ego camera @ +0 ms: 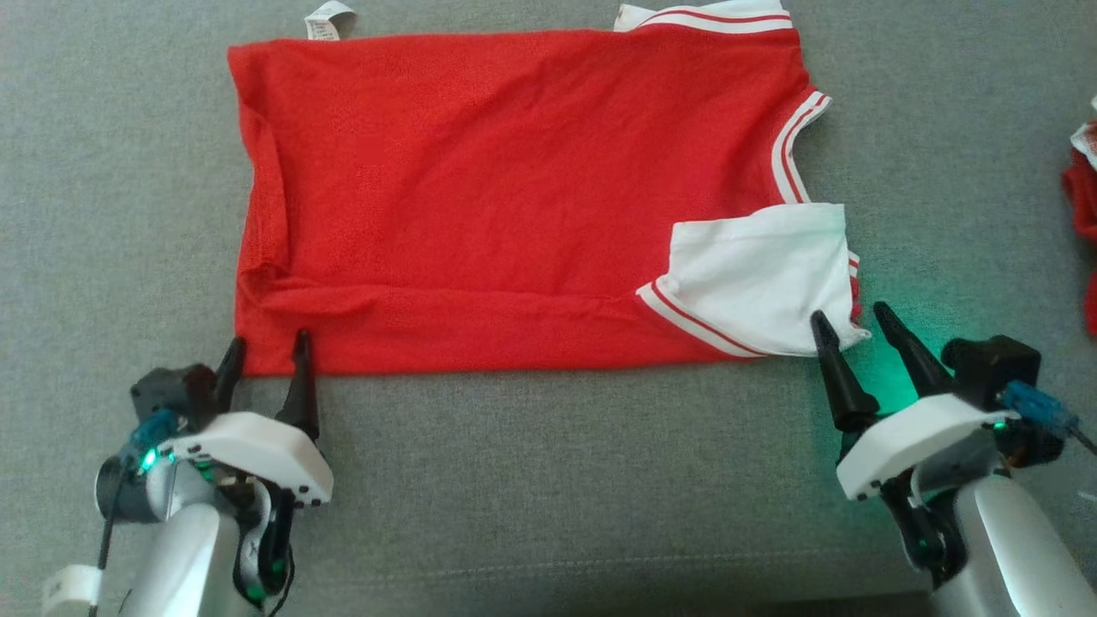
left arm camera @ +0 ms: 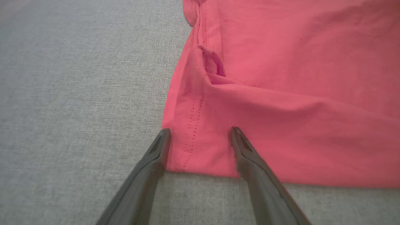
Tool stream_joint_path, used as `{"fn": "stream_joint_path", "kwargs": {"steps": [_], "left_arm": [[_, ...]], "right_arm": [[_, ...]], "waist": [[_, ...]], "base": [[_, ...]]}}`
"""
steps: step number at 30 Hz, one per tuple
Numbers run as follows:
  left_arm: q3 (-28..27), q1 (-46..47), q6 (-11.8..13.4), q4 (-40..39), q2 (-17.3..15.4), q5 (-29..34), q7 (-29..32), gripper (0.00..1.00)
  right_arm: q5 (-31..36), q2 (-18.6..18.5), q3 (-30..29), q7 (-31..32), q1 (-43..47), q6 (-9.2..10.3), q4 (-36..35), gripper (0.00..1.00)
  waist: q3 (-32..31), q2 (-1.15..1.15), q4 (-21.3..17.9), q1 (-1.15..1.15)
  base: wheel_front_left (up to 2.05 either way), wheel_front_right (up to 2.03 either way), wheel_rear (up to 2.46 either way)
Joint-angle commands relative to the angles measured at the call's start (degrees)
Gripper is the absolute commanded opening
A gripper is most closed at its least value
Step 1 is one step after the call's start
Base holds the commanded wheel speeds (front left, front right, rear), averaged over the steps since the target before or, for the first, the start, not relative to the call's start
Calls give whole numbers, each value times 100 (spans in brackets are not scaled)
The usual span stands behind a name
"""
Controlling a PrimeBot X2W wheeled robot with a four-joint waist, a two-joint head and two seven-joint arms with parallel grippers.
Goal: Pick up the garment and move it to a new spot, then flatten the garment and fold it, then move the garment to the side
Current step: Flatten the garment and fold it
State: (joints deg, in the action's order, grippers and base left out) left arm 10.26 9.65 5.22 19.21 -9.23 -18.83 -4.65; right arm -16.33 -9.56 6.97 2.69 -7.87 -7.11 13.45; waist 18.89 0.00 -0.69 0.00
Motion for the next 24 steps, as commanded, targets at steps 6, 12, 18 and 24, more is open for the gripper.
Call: {"fn": "stream_joint_path", "kwargs": {"steps": [6,12,18,24], "left_arm": [[-154,218,-202,127,-154,-195,125,0],[-103,220,-210,124,-194,-173,59,0],[-130,39,-157,-132,-251,-198,43,0],[-135,-446,41,-784,-317,-196,276,0]], "right_arm": [[-266,-38,315,232,-387,-37,196,0],[-523,-46,340,234,-360,-37,213,0],[-727,-48,226,211,-116,-37,-57,0],[-801,-39,-63,508,538,-37,-561,0]], "waist": [[94,0,19,0],[46,0,32,0],[-91,0,38,0],[-335,0,74,0]], "base": [[0,0,0],[0,0,0],[0,0,0],[0,0,0]]}}
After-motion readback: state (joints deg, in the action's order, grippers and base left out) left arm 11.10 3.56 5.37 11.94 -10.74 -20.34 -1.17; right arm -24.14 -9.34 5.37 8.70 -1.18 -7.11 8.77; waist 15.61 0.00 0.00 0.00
